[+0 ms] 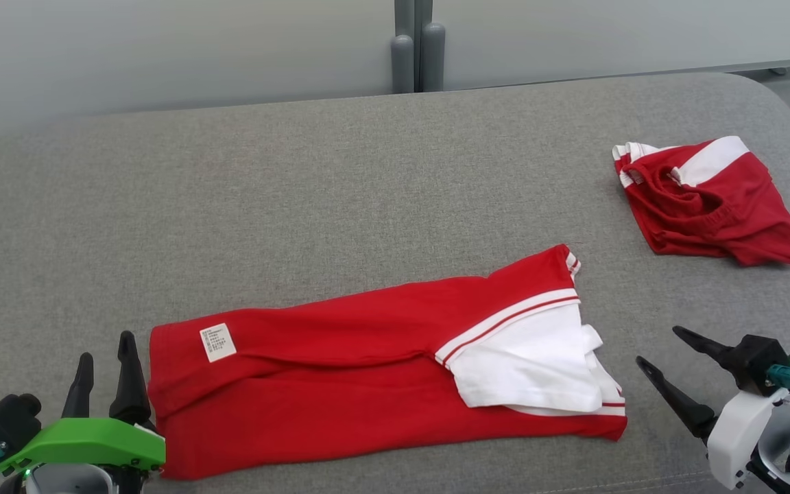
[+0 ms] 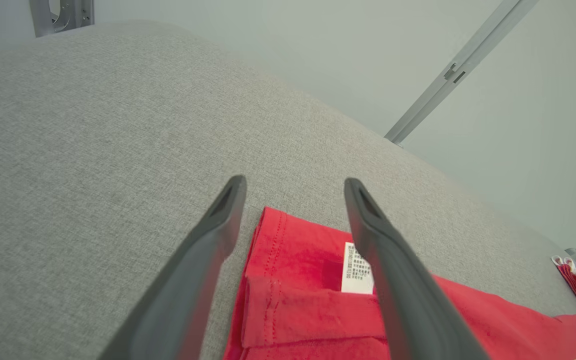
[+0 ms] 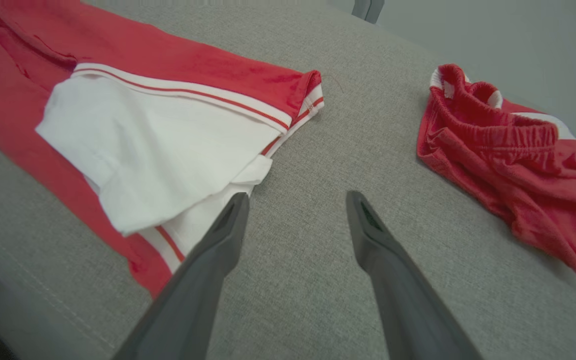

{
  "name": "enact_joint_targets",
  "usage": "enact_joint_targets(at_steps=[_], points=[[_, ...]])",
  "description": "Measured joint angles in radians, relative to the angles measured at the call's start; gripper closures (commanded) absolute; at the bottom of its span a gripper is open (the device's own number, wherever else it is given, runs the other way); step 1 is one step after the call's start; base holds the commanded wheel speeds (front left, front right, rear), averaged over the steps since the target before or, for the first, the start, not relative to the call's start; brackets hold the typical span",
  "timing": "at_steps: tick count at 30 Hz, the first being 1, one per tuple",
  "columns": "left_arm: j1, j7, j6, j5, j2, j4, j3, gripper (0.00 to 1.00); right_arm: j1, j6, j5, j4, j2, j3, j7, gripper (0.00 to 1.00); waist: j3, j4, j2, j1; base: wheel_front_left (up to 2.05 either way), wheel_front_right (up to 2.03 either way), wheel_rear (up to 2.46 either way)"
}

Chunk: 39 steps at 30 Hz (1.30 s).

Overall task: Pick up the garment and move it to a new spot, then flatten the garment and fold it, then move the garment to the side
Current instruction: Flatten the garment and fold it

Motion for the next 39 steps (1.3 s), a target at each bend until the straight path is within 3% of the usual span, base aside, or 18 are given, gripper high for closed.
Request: enact_joint_targets(at_steps=[6,11,19,26,39], points=[[0.009,-0.005,0.009,0.006,-0.006,-0.040,0.005,0.00,0.007,-0.005,0.086,-0.003,0.021,-0.093,0.000,0.00,-0.010,-0.006,0.0000,0.0000,0.00,0.00,0.00],[0.013,-0.005,0.012,0.045,-0.016,-0.087,-0.007,0.00,0.008,-0.003,0.229,0.031,0.092,-0.140,0.001,0.00,-0.015,-0.008,0.0000,0.0000,0.00,0.00,0.00],[0.012,-0.006,0.016,0.082,-0.035,-0.136,-0.061,0.00,0.003,0.005,0.402,0.092,0.170,-0.156,0.142,0.00,-0.016,0.024,0.0000,0.0000,0.00,0.00,0.00],[0.012,-0.006,0.021,0.103,-0.047,-0.157,-0.070,0.00,-0.047,0.005,0.469,0.131,0.188,-0.178,0.227,0.00,-0.014,0.063,0.0000,0.0000,0.00,0.00,0.00],[0.016,-0.006,0.027,0.107,-0.060,-0.183,-0.062,0.00,-0.107,0.006,0.486,0.219,0.186,-0.162,0.370,0.00,0.014,0.136,0.0000,0.0000,0.00,0.00,0.00]])
